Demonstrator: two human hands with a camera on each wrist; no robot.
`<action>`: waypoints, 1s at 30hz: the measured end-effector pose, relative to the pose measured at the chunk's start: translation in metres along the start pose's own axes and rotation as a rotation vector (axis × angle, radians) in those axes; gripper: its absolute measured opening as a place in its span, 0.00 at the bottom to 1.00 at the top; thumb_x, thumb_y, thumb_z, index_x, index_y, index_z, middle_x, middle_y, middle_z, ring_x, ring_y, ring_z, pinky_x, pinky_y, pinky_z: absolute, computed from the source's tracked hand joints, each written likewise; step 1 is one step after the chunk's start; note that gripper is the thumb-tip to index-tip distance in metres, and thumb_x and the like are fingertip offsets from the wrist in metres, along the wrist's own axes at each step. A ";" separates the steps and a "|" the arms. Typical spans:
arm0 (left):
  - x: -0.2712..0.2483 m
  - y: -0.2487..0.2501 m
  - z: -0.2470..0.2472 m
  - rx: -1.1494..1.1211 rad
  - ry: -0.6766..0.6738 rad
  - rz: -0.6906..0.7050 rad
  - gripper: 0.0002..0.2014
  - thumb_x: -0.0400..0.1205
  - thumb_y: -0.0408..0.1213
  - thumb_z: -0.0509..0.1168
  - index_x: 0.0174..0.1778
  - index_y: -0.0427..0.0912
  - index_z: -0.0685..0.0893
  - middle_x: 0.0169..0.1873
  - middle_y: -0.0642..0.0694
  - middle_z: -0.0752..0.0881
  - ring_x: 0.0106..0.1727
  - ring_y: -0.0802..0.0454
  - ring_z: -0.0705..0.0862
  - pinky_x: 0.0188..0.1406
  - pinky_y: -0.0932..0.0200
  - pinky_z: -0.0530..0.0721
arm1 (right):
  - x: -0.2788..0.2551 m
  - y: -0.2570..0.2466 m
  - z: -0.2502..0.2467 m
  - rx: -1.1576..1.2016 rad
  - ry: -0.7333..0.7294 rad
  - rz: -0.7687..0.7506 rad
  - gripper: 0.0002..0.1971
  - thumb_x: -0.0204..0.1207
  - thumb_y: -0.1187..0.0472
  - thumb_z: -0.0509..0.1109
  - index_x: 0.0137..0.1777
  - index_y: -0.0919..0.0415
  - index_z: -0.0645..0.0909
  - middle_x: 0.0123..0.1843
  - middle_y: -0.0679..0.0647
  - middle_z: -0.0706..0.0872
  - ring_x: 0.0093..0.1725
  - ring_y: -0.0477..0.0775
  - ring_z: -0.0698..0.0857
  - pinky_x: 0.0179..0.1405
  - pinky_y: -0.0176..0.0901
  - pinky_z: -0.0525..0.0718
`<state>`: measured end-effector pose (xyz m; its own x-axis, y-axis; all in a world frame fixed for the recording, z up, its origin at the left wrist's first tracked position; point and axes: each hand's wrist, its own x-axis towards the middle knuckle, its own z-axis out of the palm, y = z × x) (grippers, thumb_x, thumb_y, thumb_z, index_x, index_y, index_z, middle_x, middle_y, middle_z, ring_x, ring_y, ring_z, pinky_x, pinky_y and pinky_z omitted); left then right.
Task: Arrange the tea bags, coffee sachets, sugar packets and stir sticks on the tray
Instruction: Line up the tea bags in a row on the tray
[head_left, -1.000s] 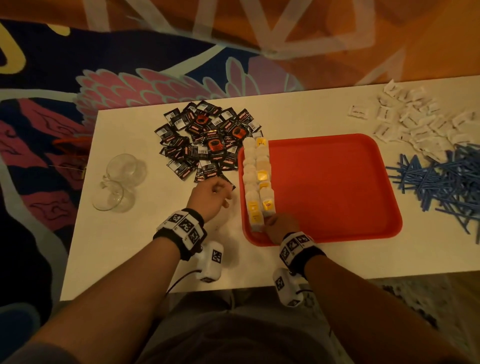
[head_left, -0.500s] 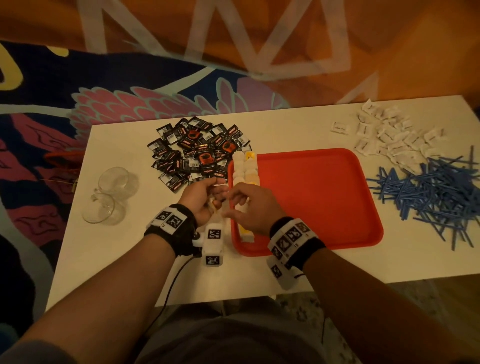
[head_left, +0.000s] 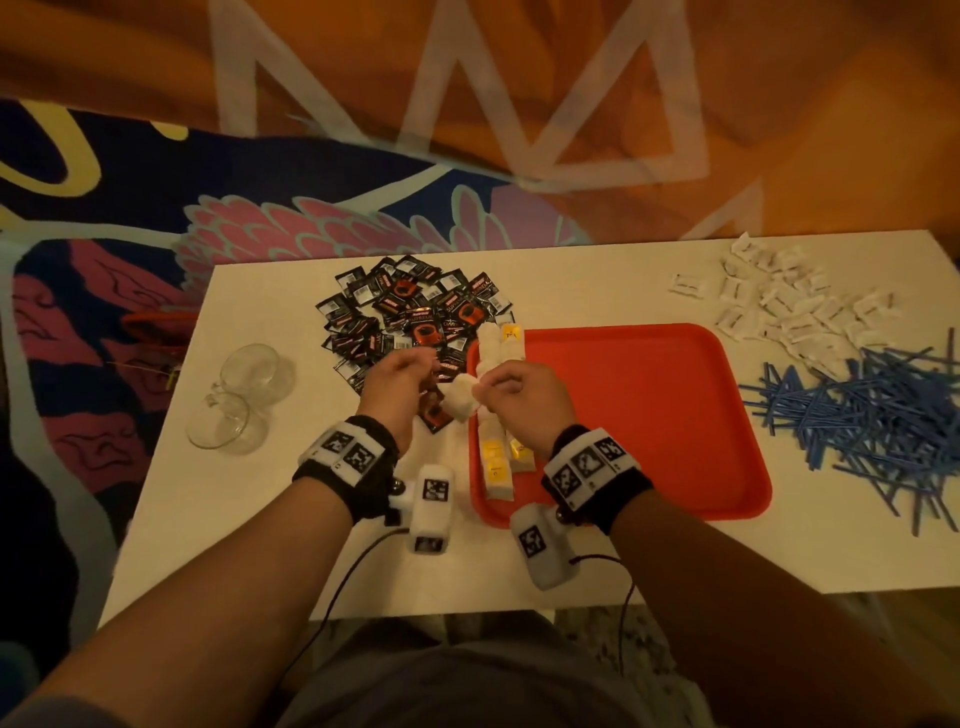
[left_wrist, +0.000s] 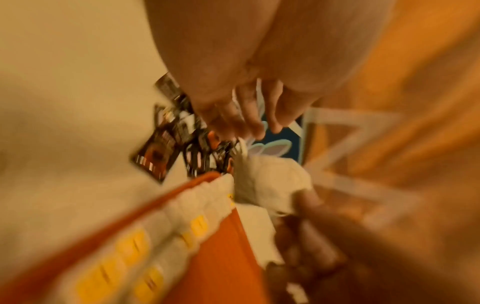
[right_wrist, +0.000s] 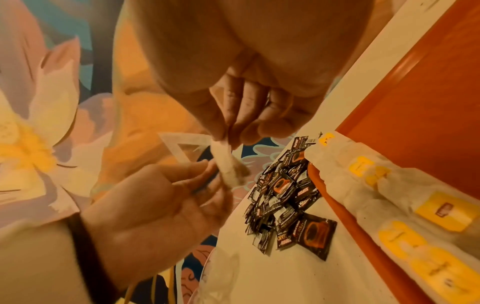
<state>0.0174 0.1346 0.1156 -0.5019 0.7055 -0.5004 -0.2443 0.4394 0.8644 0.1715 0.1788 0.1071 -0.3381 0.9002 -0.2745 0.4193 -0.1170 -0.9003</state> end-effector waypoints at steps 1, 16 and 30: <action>-0.001 0.000 -0.002 0.186 0.046 0.171 0.06 0.86 0.33 0.65 0.51 0.48 0.86 0.53 0.48 0.87 0.52 0.53 0.84 0.54 0.56 0.84 | 0.001 0.000 -0.002 0.008 0.010 0.028 0.07 0.71 0.60 0.77 0.34 0.48 0.86 0.39 0.46 0.90 0.44 0.48 0.88 0.48 0.47 0.88; -0.022 -0.004 0.019 0.557 -0.101 0.562 0.08 0.79 0.36 0.76 0.45 0.48 0.83 0.39 0.51 0.87 0.37 0.57 0.84 0.36 0.68 0.82 | -0.007 -0.012 -0.011 0.322 0.019 0.087 0.09 0.76 0.62 0.73 0.37 0.51 0.89 0.42 0.50 0.91 0.43 0.47 0.86 0.35 0.40 0.80; -0.018 -0.004 0.024 0.289 -0.204 0.345 0.06 0.80 0.27 0.72 0.45 0.43 0.90 0.39 0.41 0.89 0.40 0.49 0.87 0.44 0.55 0.88 | -0.010 0.021 -0.023 0.056 0.028 -0.042 0.05 0.72 0.60 0.80 0.44 0.54 0.86 0.39 0.47 0.87 0.39 0.42 0.85 0.41 0.34 0.81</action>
<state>0.0473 0.1332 0.1201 -0.3328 0.9189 -0.2120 0.1623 0.2773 0.9470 0.2030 0.1764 0.0988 -0.3301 0.9163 -0.2266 0.3570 -0.1010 -0.9286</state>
